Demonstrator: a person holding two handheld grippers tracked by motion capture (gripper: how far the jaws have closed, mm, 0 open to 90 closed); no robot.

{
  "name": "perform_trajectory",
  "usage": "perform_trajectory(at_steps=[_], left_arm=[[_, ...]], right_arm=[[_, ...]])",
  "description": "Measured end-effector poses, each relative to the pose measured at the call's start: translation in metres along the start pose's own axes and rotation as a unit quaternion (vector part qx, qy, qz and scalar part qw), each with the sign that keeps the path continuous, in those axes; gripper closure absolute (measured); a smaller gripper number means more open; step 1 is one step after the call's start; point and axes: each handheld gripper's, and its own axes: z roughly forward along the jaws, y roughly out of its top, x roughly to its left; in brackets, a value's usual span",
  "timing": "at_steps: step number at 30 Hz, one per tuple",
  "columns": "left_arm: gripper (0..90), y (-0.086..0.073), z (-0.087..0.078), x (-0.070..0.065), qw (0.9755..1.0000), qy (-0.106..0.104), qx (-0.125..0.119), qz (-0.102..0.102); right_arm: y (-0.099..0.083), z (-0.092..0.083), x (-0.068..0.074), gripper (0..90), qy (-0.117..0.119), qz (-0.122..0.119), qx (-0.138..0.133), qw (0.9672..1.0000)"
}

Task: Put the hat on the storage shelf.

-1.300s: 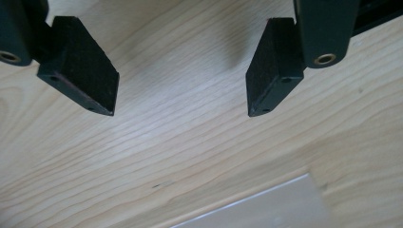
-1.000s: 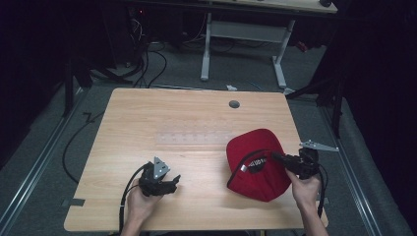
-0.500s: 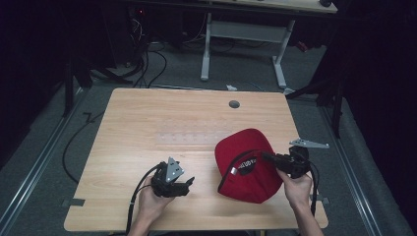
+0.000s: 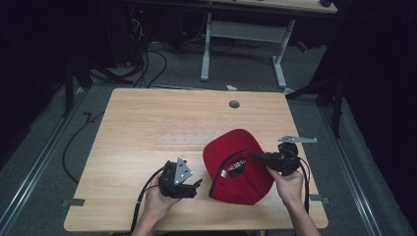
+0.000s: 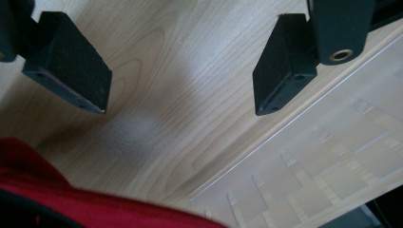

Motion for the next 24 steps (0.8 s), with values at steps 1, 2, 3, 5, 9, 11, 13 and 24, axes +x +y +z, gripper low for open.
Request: perform_trajectory(at_steps=[1,2,3,5,9,11,13,24], left_arm=[[19.4,0.001,0.001,-0.003,1.0000,-0.002,-0.002,0.009],[18.5,0.001,0.001,-0.005,0.9999,-0.003,-0.002,0.014],[17.9,0.001,0.002,-0.008,0.9998,-0.005,-0.004,0.020],[17.7,0.002,0.001,-0.010,0.9995,-0.009,-0.005,0.031],[16.6,0.003,0.001,-0.014,0.9992,-0.016,-0.008,0.035],[16.3,0.002,0.001,-0.016,0.9988,-0.018,-0.007,0.045],[16.2,0.001,0.000,-0.017,0.9983,-0.018,-0.004,0.055],[17.2,-0.003,0.002,-0.023,0.9957,-0.025,0.005,0.089]], right_arm=[[0.002,0.003,0.003,80.6,0.002,-0.002,0.006,1.0000],[0.002,0.004,0.003,80.6,0.003,-0.003,0.008,1.0000],[0.003,0.005,0.005,80.6,0.005,-0.002,0.011,0.9999],[0.005,0.008,0.007,80.6,0.008,-0.002,0.017,0.9998],[0.007,0.014,0.011,80.6,0.010,-0.005,0.031,0.9995],[0.008,0.017,0.012,80.5,0.007,-0.005,0.040,0.9992],[0.008,0.019,0.012,80.5,0.008,-0.004,0.046,0.9989],[0.009,0.028,0.014,80.5,0.005,0.002,0.076,0.9971]])
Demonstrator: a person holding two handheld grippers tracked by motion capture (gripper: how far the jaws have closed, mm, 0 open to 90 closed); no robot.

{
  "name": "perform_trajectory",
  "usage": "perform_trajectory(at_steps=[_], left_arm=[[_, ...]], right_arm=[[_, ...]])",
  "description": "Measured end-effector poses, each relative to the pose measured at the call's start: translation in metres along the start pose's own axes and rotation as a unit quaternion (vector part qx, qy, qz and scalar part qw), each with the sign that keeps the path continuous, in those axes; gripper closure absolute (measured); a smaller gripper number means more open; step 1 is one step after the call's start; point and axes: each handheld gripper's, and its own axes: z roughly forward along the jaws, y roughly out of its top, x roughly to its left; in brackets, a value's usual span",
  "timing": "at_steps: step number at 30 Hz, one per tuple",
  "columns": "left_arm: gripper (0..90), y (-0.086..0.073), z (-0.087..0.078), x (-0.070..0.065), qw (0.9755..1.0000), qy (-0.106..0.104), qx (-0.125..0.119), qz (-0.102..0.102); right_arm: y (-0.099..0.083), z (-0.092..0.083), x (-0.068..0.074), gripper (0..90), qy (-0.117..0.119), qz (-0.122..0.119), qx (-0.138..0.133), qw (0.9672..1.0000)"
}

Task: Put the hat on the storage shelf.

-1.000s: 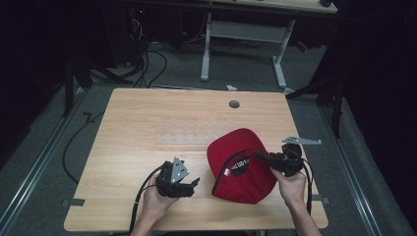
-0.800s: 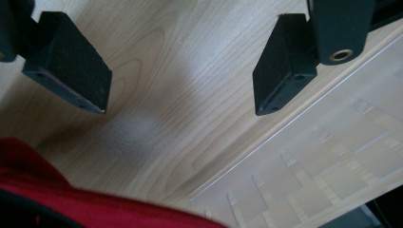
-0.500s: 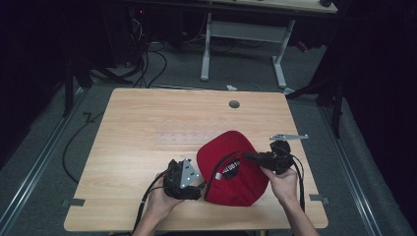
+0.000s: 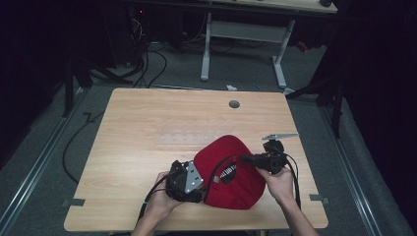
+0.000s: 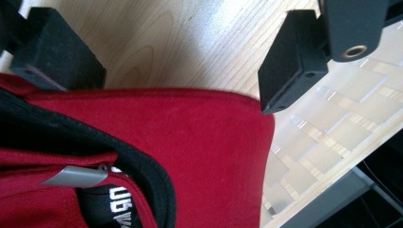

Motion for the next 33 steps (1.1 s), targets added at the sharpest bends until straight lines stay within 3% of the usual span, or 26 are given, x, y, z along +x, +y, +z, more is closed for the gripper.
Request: perform_trajectory(at_steps=[12,22,29,33], left_arm=[[18.9,-0.0026,0.0024,0.0001,0.9998,0.004,0.013,0.011],[29.9,-0.0019,0.0015,0.0022,0.9992,0.022,0.007,0.031],[41.8,-0.0031,0.0013,-0.0034,0.9990,0.001,0.003,0.045],[47.8,-0.0012,-0.0014,-0.0012,0.9993,-0.004,-0.002,0.038]], right_arm=[[0.0012,0.0030,0.0023,80.3,-0.003,0.000,0.013,0.9999],[0.0026,0.0037,0.0044,80.1,0.012,0.004,0.024,0.9996],[0.0036,0.0087,0.0057,80.0,0.034,0.011,0.028,0.9990],[0.0033,0.0095,0.0050,79.8,0.042,0.016,0.030,0.9986]])
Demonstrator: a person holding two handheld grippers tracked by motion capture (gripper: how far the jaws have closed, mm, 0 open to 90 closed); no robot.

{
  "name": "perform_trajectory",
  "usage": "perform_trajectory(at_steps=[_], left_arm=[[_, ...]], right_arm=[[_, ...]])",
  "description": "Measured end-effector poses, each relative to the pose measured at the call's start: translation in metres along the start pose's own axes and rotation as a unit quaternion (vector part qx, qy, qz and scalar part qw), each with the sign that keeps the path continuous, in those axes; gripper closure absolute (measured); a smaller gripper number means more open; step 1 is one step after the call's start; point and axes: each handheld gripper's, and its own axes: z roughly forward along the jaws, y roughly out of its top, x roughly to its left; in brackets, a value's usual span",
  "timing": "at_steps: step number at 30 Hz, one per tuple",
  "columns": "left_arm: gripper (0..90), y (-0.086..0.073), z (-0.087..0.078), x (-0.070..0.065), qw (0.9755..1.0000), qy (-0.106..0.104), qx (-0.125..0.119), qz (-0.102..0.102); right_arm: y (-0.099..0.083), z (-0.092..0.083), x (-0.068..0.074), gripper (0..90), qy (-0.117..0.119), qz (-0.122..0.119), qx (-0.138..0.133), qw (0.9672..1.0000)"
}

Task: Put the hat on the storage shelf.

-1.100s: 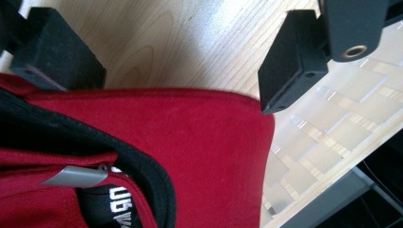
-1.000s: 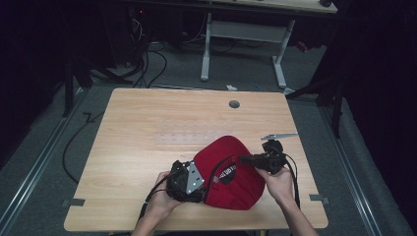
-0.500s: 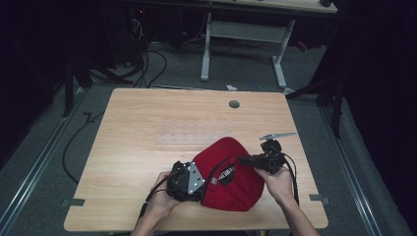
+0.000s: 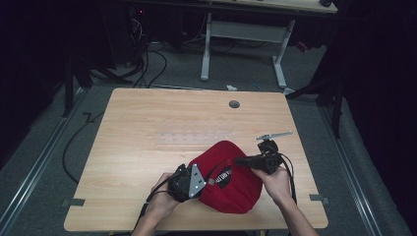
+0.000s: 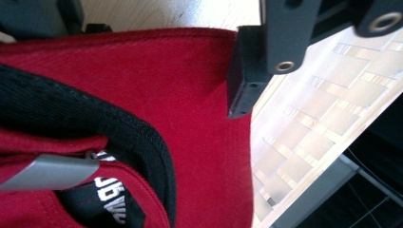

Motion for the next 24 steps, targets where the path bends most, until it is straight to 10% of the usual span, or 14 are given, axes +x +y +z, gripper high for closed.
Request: perform_trajectory(at_steps=[24], left_arm=[[78.2,0.005,-0.012,-0.001,0.9981,-0.051,0.028,-0.022]], right_arm=[[0.001,0.005,-0.002,73.0,0.019,-0.005,-0.007,0.9998]])
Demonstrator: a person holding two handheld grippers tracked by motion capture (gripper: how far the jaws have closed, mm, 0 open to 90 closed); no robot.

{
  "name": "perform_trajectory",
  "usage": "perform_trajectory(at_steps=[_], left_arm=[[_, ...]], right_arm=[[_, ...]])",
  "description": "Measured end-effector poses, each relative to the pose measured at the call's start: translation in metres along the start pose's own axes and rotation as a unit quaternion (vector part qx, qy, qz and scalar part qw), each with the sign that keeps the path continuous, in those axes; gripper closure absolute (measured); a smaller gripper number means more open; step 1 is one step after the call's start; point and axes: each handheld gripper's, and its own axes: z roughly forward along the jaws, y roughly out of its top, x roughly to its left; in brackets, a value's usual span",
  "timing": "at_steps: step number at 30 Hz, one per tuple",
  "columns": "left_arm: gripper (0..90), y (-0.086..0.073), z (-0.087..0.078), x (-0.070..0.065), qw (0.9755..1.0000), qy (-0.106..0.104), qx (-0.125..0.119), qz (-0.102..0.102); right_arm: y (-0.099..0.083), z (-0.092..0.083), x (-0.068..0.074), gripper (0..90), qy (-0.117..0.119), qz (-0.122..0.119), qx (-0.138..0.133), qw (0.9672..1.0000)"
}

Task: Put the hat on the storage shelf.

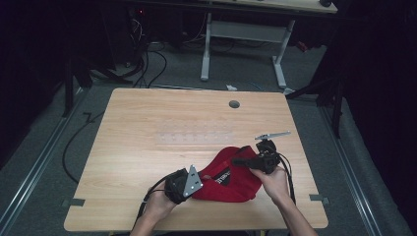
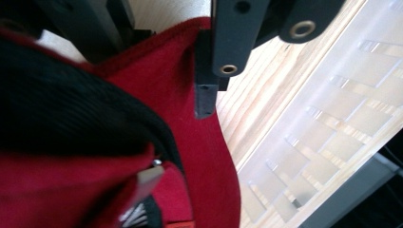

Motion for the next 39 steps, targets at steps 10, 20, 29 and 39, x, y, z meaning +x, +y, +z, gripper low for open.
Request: perform_trajectory(at_steps=[10,20,29,39], left_arm=[[85.7,0.000,-0.003,-0.005,0.9992,-0.030,0.026,0.002],[85.8,0.012,-0.012,0.004,0.9990,-0.028,0.011,-0.034],[85.7,0.008,-0.014,0.003,0.9991,-0.021,0.019,-0.031],[85.7,0.018,-0.025,0.021,0.9972,0.001,-0.018,-0.073]], right_arm=[[0.003,-0.012,-0.010,50.9,0.008,0.022,-0.061,0.9979],[-0.003,-0.051,-0.023,42.2,-0.029,0.026,-0.158,0.9867],[-0.025,-0.043,-0.038,39.0,-0.015,0.032,-0.198,0.9795],[-0.040,-0.049,-0.052,37.6,-0.092,0.020,-0.208,0.9735]])
